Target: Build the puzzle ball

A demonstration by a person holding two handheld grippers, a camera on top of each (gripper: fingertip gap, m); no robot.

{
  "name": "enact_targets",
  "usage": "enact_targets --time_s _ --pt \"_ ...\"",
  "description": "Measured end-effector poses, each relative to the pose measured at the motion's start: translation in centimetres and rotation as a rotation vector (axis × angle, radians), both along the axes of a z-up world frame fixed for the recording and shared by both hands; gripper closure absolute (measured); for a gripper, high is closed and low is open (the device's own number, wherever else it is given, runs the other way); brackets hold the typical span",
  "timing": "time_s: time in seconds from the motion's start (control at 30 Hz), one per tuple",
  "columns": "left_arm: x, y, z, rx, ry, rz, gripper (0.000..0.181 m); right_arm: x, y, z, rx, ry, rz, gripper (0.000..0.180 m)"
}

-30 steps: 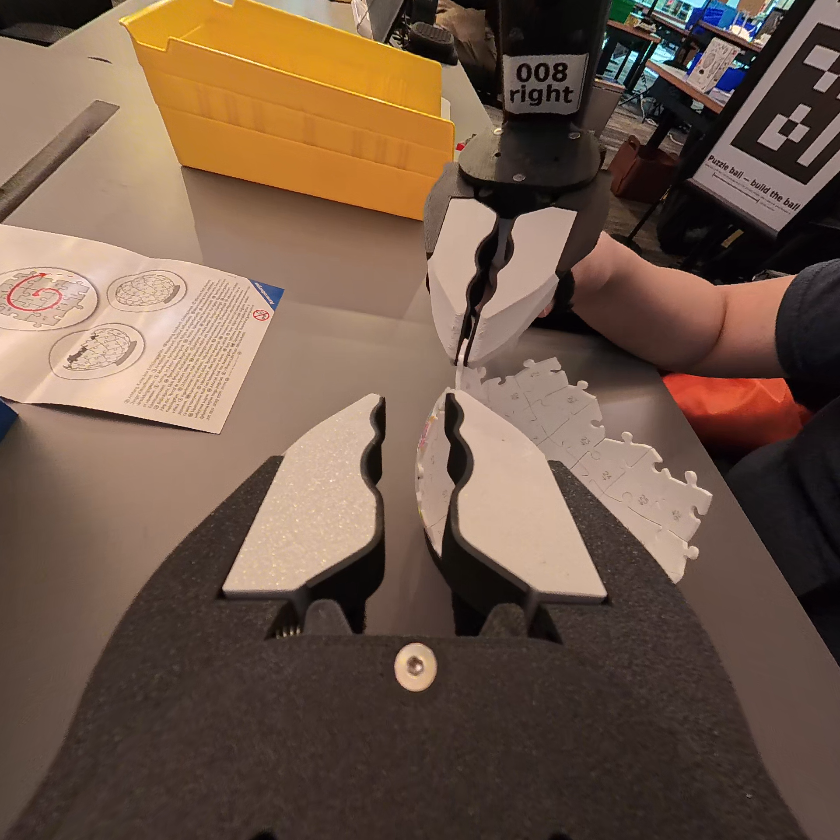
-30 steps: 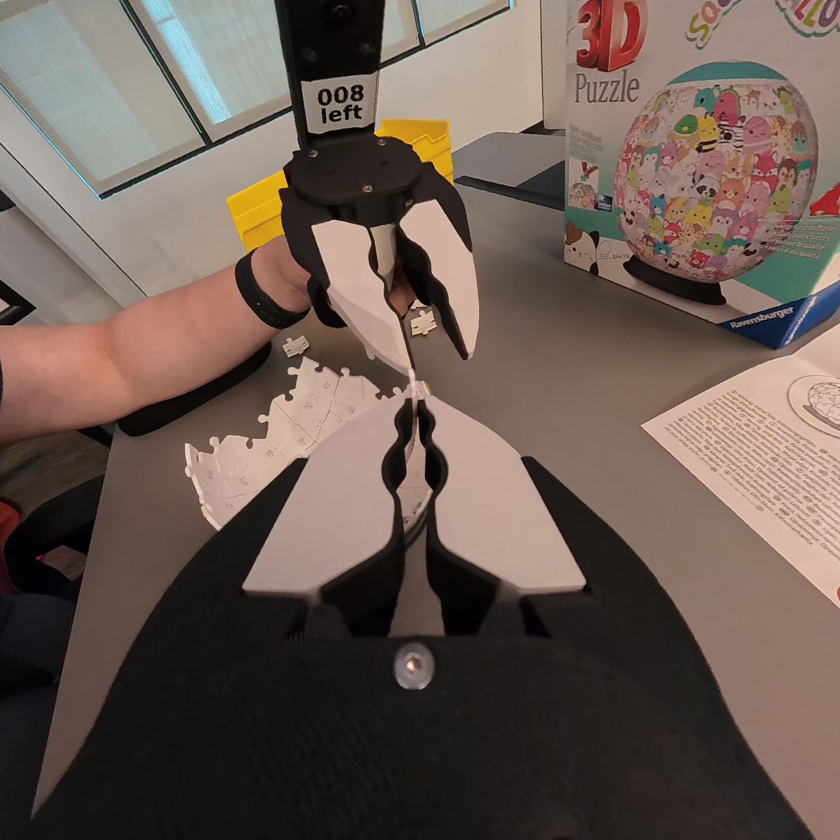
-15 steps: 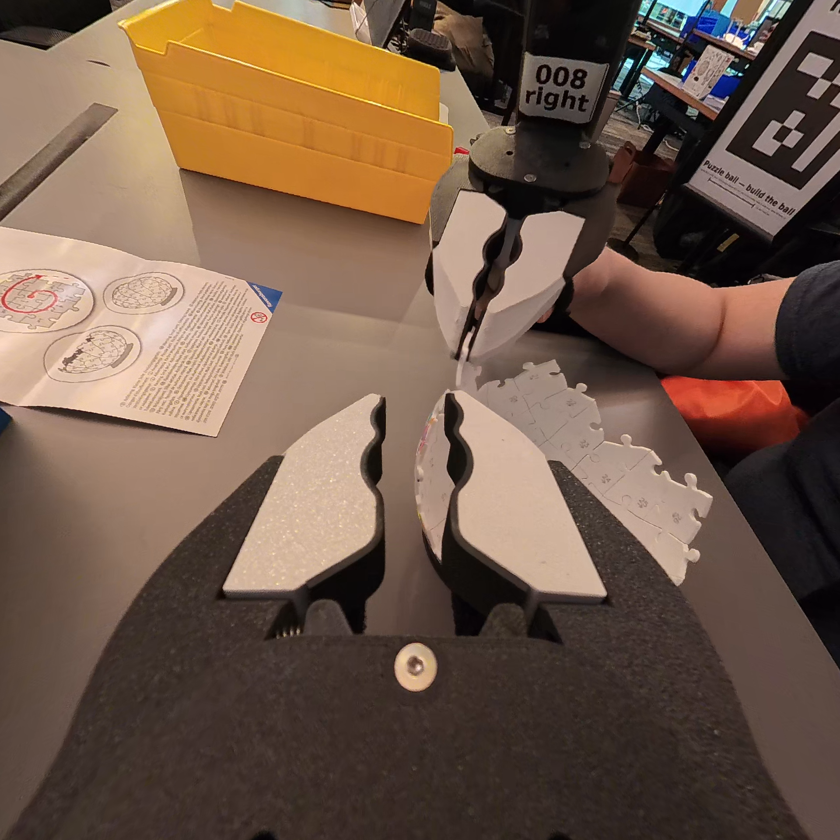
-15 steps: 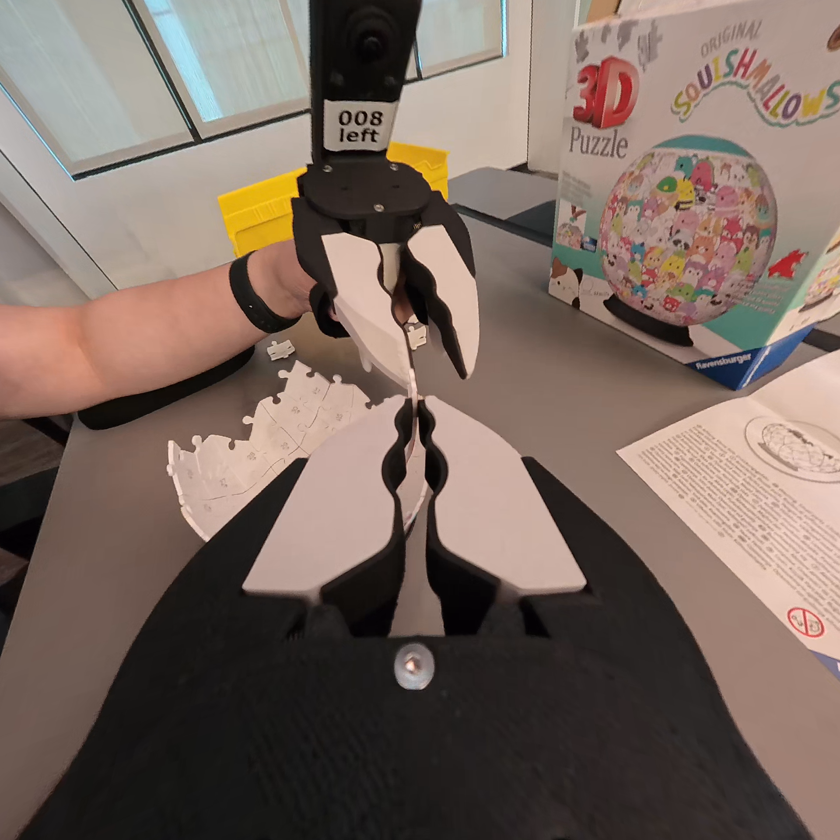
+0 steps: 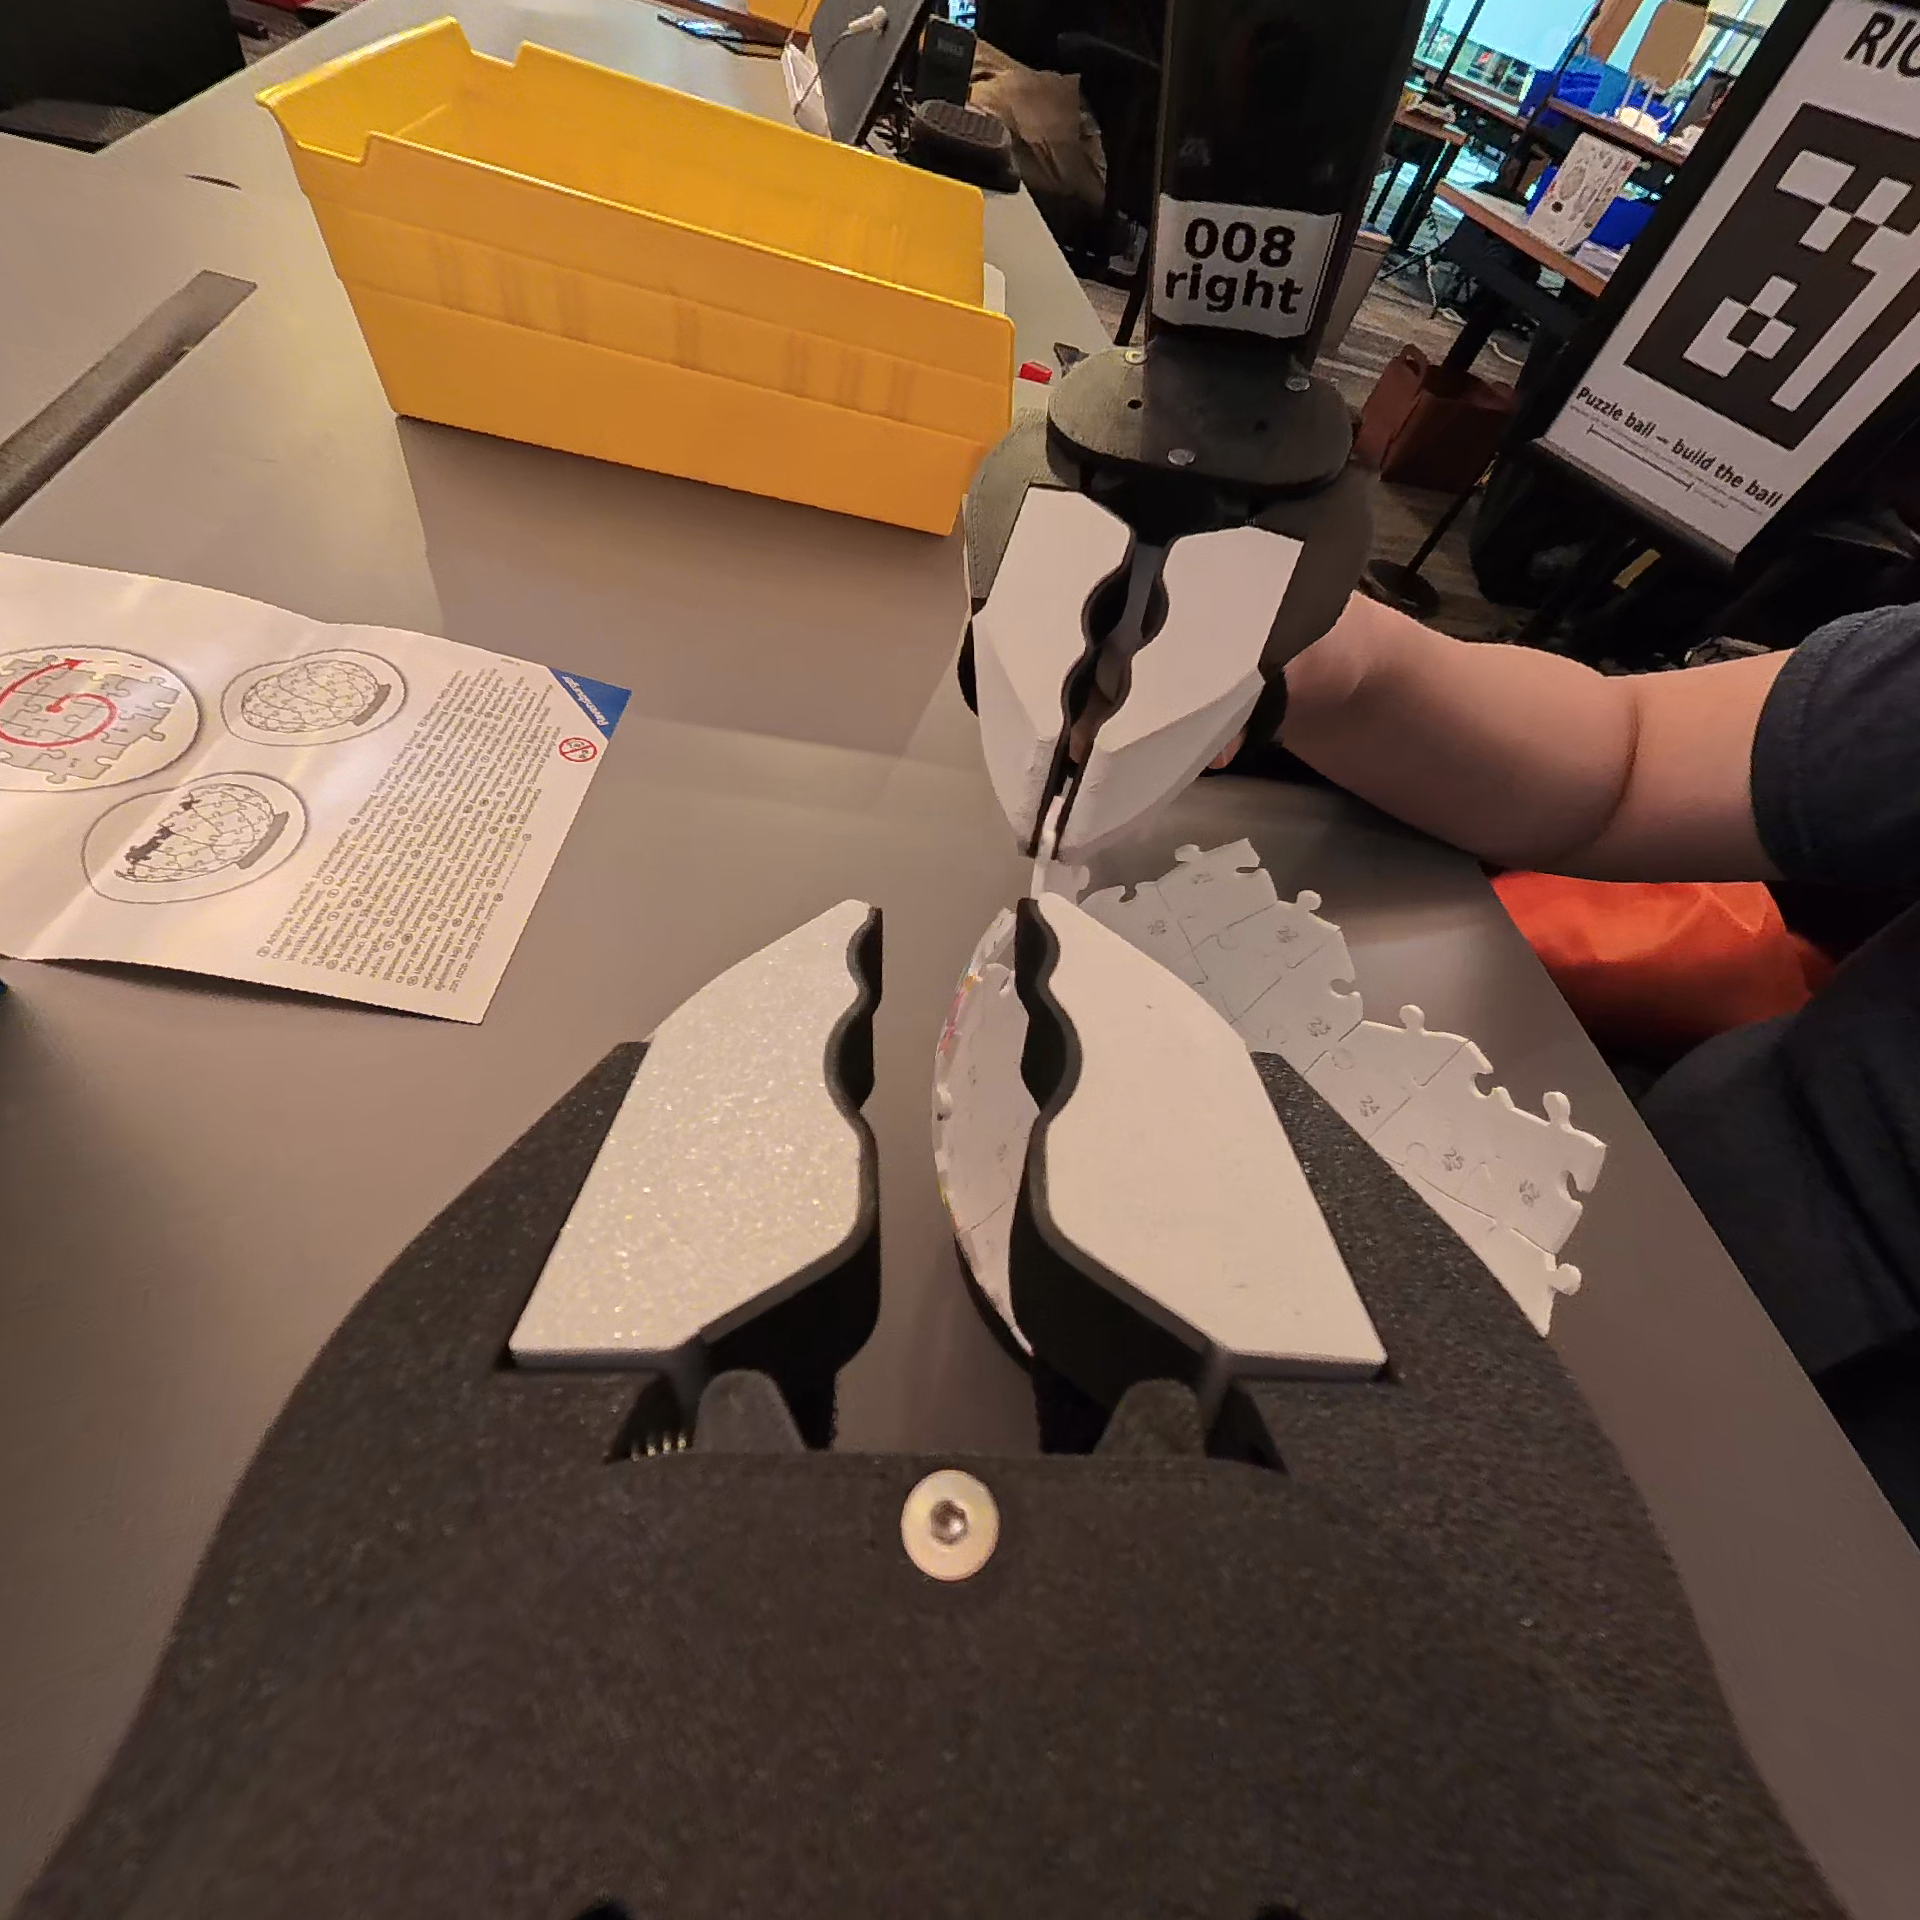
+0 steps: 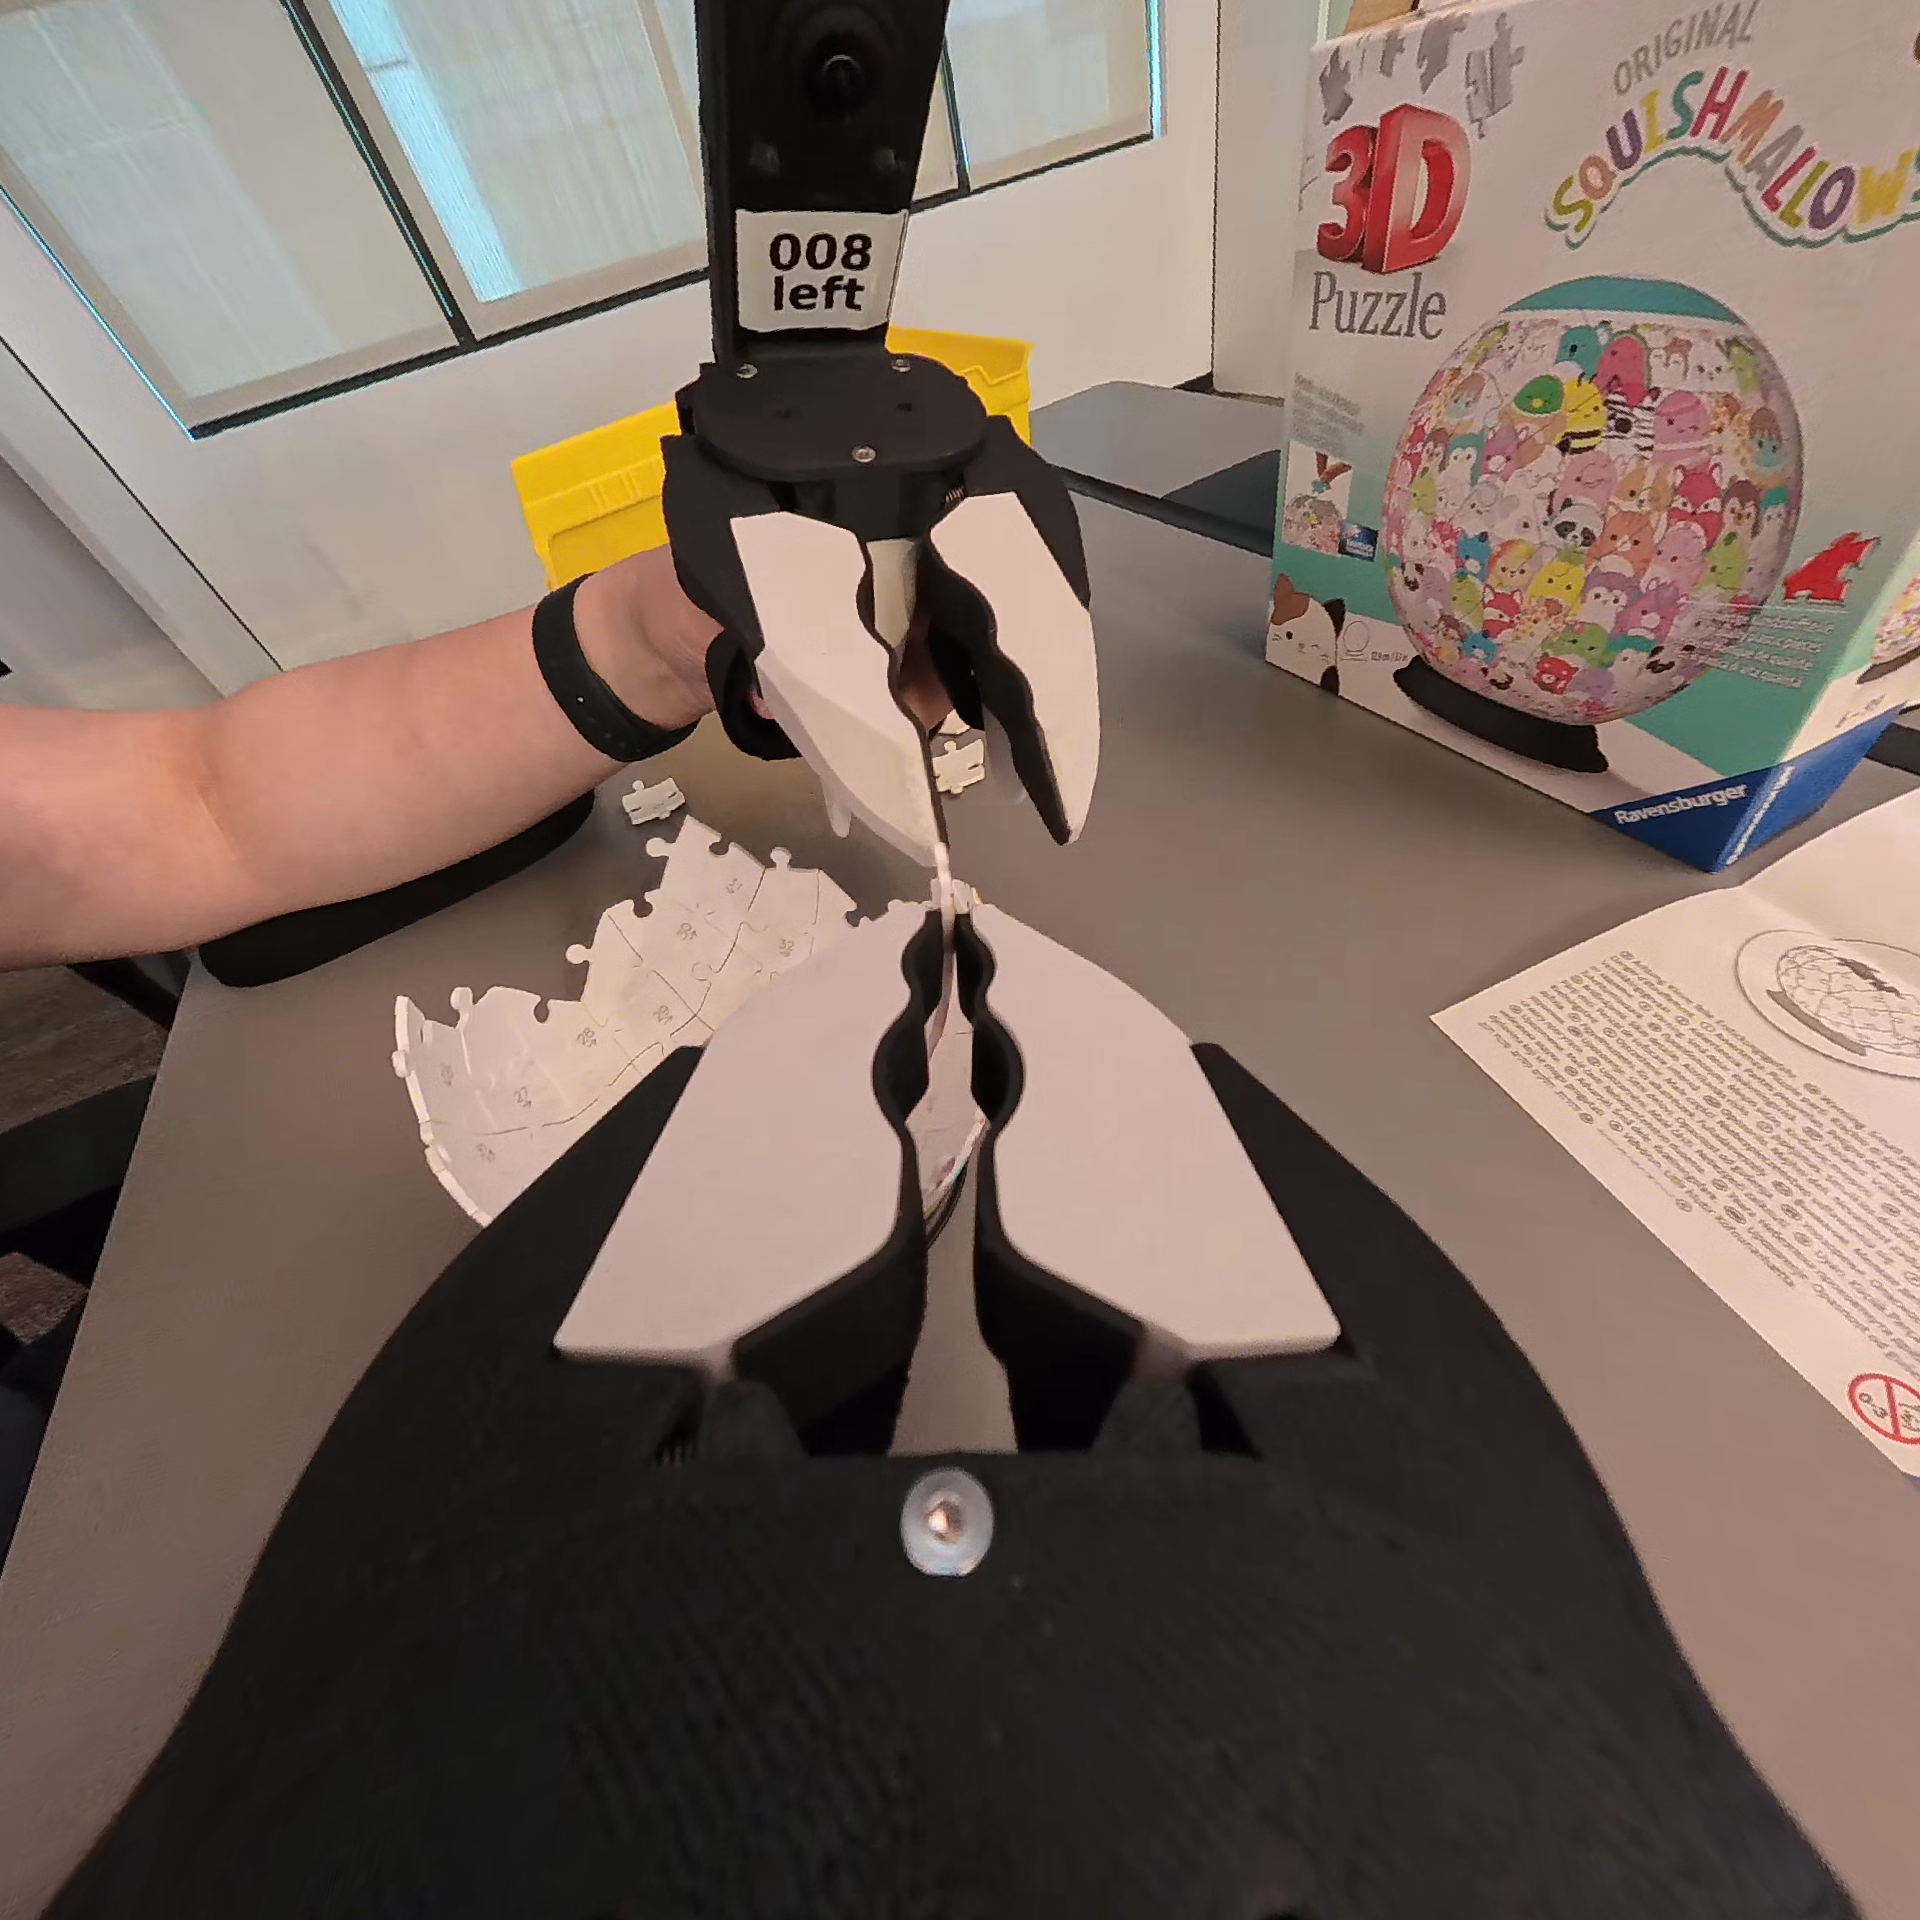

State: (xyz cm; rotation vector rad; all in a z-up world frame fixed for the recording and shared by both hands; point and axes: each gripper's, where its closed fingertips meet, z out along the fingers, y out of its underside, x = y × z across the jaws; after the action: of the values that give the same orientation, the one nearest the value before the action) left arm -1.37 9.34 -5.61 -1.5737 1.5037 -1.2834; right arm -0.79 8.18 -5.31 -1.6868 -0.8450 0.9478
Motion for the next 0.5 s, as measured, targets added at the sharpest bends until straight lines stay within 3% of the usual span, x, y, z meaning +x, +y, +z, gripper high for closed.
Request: enact_targets --time_s 0.3,0.5 --pt "0.0 0.0 -0.4 0.005 0.017 0.000 0.157 0.0 -0.1 -0.2 -0.021 -0.019 0.001 0.177" --pt "0.0 0.0 -0.2 0.000 0.013 -0.006 0.157 0.3 -1.2 0.8 -0.083 -0.171 0.086 0.177"
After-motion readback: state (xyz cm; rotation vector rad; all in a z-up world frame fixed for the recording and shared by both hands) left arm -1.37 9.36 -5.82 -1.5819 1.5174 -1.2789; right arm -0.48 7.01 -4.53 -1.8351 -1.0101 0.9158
